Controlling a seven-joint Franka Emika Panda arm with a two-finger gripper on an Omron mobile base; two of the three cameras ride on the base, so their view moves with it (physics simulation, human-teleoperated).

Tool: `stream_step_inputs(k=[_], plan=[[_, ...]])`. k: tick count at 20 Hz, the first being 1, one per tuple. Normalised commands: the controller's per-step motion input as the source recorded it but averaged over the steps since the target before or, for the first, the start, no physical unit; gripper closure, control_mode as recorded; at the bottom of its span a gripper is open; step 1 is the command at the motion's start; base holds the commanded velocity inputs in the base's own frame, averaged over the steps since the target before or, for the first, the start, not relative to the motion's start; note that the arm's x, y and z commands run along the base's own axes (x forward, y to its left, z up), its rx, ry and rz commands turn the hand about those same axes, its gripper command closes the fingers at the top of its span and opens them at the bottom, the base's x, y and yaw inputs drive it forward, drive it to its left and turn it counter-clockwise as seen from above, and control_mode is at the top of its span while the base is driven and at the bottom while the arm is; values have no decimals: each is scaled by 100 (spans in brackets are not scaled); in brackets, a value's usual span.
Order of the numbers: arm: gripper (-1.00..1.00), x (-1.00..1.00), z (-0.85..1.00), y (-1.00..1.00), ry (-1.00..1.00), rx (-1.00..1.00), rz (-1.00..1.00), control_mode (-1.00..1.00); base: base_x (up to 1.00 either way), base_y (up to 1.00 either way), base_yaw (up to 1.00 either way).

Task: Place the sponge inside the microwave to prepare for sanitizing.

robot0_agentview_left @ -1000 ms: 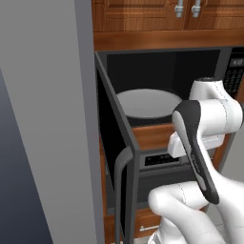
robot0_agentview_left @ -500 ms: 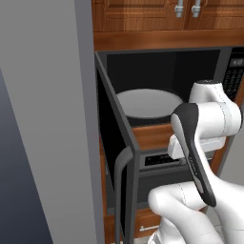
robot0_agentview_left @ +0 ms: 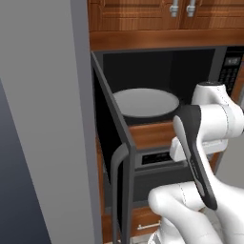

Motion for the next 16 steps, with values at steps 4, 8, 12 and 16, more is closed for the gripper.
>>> stream_step_inputs(k=[4, 8, 12, 16], plan=[[-100, 0, 0, 0, 0, 0, 0, 100, -34, -28, -11], [-100, 0, 0, 0, 0, 0, 0, 100, -17, -37, -8], [-100, 0, 0, 0, 0, 0, 0, 100, -10, -86, 0], [-100, 0, 0, 0, 0, 0, 0, 100, -45, -84, 0]])
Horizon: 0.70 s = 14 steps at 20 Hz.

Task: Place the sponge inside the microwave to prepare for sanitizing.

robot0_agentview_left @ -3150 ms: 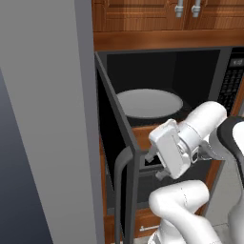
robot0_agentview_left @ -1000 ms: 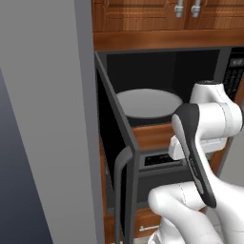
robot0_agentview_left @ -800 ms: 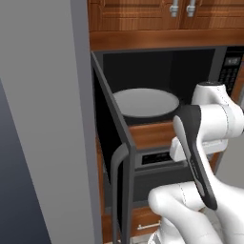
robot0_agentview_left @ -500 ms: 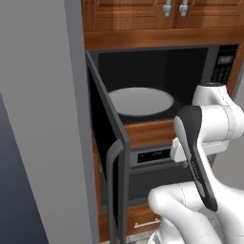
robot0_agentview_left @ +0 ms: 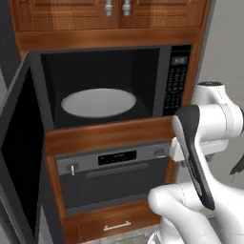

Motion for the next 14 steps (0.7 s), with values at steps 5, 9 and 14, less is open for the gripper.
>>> stream_step_inputs(k=[5, 9, 14], plan=[[-100, 0, 0, 0, 0, 0, 0, 100, -11, -87, 1], [-100, 0, 0, 0, 0, 0, 0, 100, -2, -98, 1], [-100, 0, 0, 0, 0, 0, 0, 100, -2, -100, 1]])
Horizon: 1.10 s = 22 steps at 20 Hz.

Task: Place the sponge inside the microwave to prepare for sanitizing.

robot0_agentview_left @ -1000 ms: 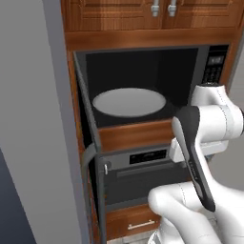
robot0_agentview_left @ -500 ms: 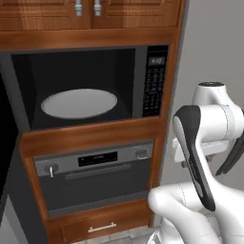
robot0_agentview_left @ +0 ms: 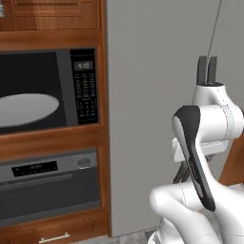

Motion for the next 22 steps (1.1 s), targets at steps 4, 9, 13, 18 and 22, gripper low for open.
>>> stream_step_inputs(k=[4, 9, 13, 18, 22], plan=[[-100, 0, 0, 0, 0, 0, 0, 100, 1, -100, 0], [-100, 0, 0, 0, 0, 0, 0, 100, 4, -100, 0], [-100, 0, 0, 0, 0, 0, 0, 100, 13, -100, 0], [-100, 0, 0, 0, 0, 0, 0, 100, 33, -96, 2], [-100, 0, 0, 0, 0, 0, 0, 100, 62, -86, 9]])
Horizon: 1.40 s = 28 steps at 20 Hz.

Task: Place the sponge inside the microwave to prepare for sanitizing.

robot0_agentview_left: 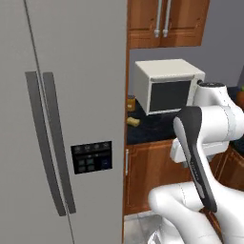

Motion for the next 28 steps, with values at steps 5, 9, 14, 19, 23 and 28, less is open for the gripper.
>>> stream_step_inputs(k=[5, 9, 14, 19, 23, 28], plan=[[-100, 0, 0, 0, 0, 0, 0, 100, 48, -60, 5], [-100, 0, 0, 0, 0, 0, 0, 100, 36, -10, 9], [-100, 0, 0, 0, 0, 0, 0, 100, 32, -3, 7], [-100, 0, 0, 0, 0, 0, 0, 100, 65, -20, 14], [-100, 0, 0, 0, 0, 0, 0, 100, 63, -18, 12], [-100, 0, 0, 0, 0, 0, 0, 100, 56, -27, 12]])
